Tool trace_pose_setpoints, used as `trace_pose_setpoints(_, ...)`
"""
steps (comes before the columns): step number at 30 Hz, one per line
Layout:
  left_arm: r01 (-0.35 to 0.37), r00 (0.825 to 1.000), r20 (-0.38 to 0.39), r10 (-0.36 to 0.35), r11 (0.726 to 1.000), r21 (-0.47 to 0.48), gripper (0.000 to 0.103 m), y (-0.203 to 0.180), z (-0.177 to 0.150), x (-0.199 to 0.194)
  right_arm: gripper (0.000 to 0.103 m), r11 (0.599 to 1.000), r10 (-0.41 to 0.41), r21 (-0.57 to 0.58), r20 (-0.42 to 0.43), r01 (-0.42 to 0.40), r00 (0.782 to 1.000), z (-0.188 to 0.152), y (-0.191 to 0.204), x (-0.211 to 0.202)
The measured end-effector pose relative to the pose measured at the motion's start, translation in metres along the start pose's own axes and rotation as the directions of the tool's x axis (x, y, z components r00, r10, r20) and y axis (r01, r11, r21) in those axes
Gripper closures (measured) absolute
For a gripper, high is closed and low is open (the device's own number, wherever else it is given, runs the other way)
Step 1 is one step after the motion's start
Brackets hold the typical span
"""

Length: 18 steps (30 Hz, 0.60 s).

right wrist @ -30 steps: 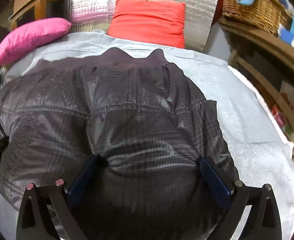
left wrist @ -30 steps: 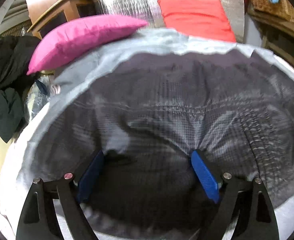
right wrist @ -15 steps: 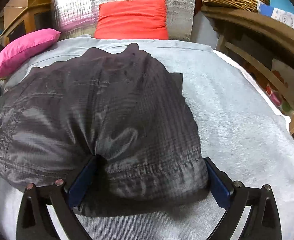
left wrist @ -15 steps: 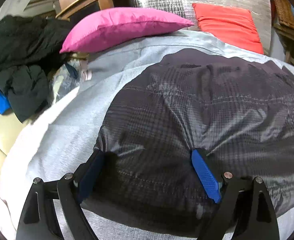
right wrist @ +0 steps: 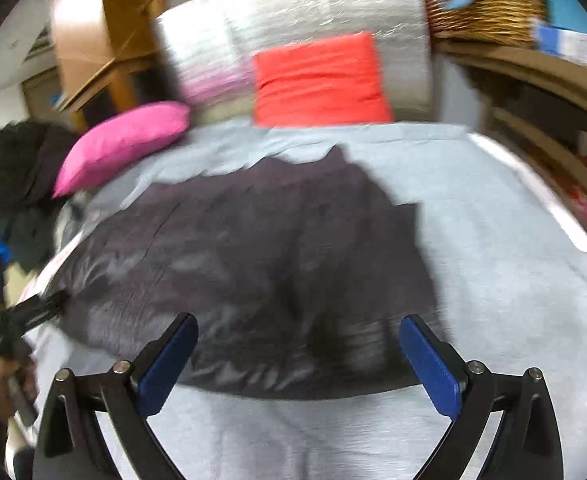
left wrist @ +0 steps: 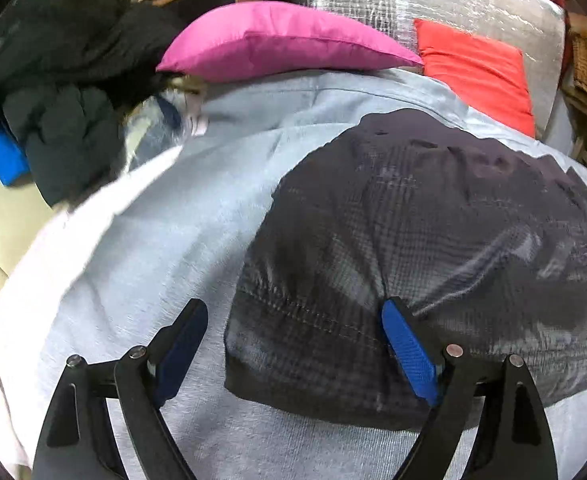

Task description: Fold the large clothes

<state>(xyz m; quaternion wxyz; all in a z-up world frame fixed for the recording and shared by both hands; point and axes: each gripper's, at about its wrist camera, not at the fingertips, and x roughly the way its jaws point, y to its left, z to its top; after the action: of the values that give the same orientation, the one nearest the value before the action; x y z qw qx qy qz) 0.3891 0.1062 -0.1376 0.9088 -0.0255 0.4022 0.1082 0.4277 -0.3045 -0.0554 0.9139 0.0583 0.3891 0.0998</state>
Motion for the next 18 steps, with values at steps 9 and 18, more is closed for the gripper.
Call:
trace_pose_setpoints(9, 0.002, 1.0, 0.011, -0.002, 1.0, 0.008, 0.014, 0.002, 0.004, -0.011, 0.002, 0.996, 0.0, 0.084, -0.098, 0.008, 0.995, -0.013, -0.028, 0.021)
trace_pose_setpoints(18, 0.017, 0.999, 0.043, -0.019, 0.999, 0.051, 0.014, -0.008, 0.014, -0.035, 0.002, 0.997, 0.046, 0.056, -0.018, -0.045, 0.999, 0.003, -0.006, -0.022)
